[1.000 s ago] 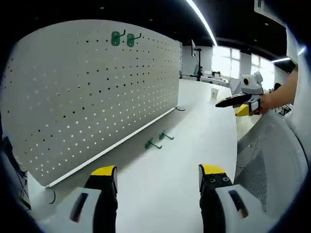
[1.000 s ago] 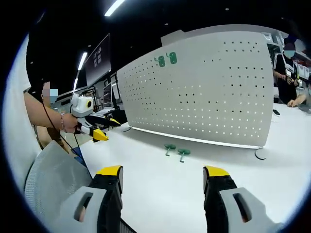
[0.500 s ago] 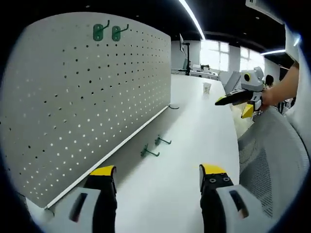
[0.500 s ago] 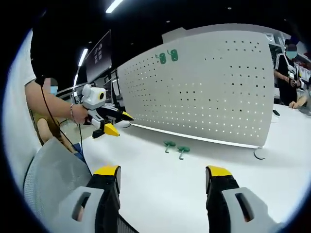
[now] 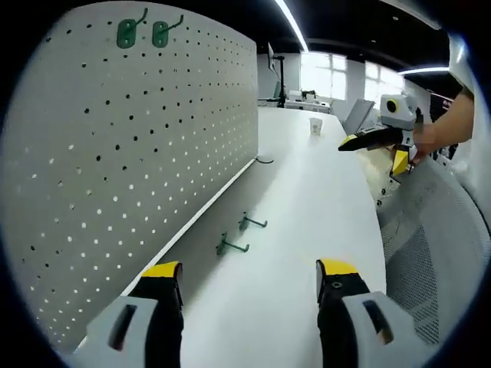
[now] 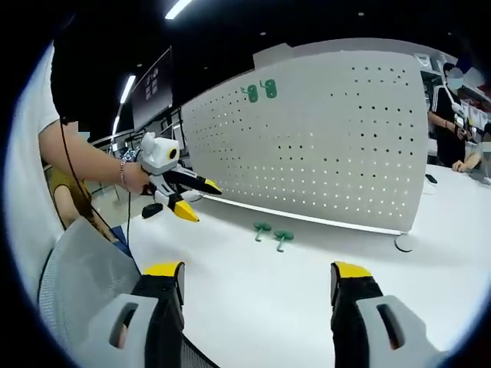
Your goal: Insert the hook assembly into the mounting plate slot until the hook locks in place.
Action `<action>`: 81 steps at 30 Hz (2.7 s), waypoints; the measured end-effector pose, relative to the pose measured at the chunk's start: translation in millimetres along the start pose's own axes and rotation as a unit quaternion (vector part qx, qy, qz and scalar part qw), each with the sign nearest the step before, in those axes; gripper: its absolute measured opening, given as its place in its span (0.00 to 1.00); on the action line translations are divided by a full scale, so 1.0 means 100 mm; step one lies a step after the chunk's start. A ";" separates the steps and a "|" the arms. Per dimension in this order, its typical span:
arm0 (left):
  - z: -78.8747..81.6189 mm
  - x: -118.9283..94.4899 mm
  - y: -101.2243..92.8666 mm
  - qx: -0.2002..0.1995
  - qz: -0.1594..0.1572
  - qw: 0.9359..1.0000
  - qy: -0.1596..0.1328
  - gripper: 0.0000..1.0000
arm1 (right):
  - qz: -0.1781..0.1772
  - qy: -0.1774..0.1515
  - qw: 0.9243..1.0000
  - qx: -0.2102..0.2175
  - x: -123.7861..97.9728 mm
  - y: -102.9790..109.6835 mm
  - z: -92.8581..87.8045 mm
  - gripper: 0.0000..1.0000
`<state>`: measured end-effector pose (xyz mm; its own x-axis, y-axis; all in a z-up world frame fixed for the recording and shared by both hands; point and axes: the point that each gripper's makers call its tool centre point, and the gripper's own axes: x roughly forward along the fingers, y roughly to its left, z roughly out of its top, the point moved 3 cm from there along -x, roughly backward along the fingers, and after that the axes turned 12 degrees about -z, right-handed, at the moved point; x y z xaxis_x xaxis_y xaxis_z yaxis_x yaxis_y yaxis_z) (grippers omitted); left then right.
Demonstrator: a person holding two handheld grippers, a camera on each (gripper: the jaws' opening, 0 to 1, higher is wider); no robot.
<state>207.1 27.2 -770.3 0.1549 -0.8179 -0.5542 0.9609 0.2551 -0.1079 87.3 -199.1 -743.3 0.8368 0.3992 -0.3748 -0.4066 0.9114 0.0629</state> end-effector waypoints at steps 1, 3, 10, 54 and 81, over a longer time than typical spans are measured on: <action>0.00 0.03 0.01 0.001 -0.003 1.000 0.003 0.73 | 0.000 0.001 1.000 -0.001 0.00 -0.01 0.00 0.75; -0.01 0.07 0.05 0.001 -0.007 1.000 0.008 0.73 | 0.002 0.002 1.000 0.000 -0.02 -0.01 0.00 0.74; 0.00 0.19 0.13 0.004 -0.017 1.000 0.023 0.72 | -0.003 0.012 1.000 0.009 -0.05 -0.04 -0.03 0.68; -0.16 0.88 0.37 0.071 -0.095 0.979 0.165 0.71 | -0.009 0.033 0.999 0.027 -0.09 -0.14 -0.10 0.71; -0.29 1.03 0.48 0.076 -0.121 0.962 0.232 0.67 | -0.018 0.034 0.998 0.049 -0.11 -0.17 -0.15 0.68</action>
<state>262.7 -30.3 -856.7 -0.1623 -0.5171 -0.8404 0.9840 -0.0213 -0.1769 79.6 -220.9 -754.2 0.8224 0.3605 -0.4401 -0.3350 0.9321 0.1375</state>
